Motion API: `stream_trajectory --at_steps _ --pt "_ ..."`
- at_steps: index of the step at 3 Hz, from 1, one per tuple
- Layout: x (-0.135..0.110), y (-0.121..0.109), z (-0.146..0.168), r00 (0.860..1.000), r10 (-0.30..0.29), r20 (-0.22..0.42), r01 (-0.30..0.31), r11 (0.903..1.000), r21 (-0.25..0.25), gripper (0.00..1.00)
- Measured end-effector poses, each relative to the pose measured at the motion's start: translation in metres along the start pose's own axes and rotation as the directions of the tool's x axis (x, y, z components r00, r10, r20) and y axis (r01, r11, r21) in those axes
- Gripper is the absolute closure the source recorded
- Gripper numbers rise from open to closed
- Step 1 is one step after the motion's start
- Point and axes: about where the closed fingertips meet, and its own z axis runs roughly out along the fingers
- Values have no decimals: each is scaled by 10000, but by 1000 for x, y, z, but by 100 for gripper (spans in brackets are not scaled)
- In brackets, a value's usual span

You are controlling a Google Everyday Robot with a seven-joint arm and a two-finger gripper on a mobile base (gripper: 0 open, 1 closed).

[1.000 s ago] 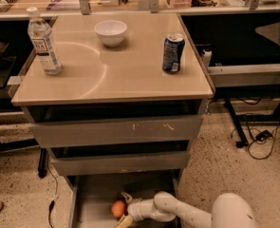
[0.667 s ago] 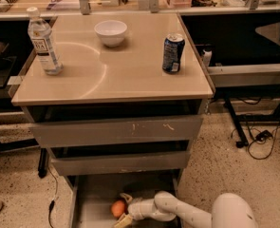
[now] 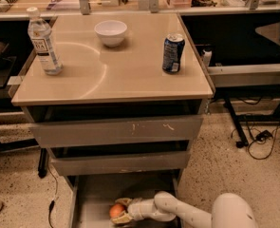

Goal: Pick orange from bottom drawer and place on counter

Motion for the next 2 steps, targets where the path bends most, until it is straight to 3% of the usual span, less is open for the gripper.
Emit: stream_trajectory --at_steps 2 --pt "0 0 0 10000 2 7 -2 10000 -4 98"
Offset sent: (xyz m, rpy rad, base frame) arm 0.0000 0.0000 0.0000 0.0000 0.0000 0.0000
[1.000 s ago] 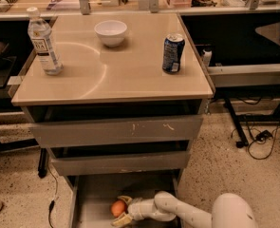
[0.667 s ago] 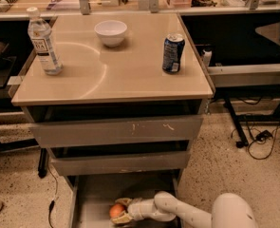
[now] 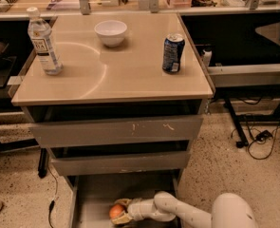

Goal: Pick orange from bottom drawer and place on counter

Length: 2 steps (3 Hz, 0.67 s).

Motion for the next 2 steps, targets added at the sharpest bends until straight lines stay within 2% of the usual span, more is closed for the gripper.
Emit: stream_trajectory --at_steps 1,2 --pt "-30 8 -8 9986 153 514 -140 9995 -266 100" --pt "-82 18 -34 9931 240 1147 -220 9996 -187 100"
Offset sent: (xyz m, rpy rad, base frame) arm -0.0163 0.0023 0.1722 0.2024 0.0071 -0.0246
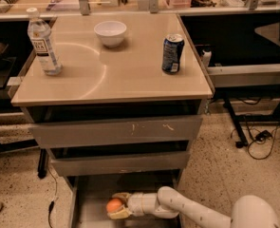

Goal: Pick orange from bottom drawer and place on counter

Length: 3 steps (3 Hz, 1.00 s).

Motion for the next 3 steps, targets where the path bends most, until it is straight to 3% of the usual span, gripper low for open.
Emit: stream_trajectory --at_steps 1,2,3 --pt "-57 22 -27 9992 -118 382 106 9995 314 100" --pt "-114 47 -55 9982 -473 361 447 9965 705 100" --pt "-170 82 -75 9932 -1157 -113 1162 9908 698 100"
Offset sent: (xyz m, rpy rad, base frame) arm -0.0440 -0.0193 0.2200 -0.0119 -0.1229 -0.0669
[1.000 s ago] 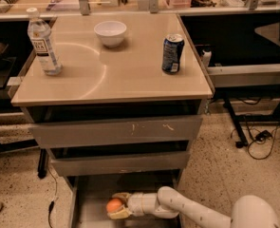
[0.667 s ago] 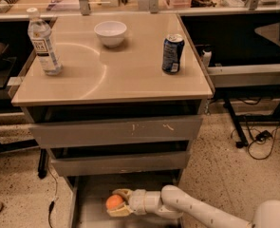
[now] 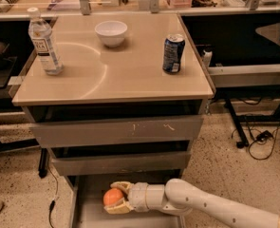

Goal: Pick orange from bottom drawer and place on counter

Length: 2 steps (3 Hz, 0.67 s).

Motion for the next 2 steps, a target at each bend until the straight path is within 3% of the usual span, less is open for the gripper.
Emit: stream_trajectory --at_steps 1,2 --pt "0 0 0 10000 5 4 -5 10000 -3 100" --pt "-23 4 -6 9998 -172 35 172 9998 -76 100"
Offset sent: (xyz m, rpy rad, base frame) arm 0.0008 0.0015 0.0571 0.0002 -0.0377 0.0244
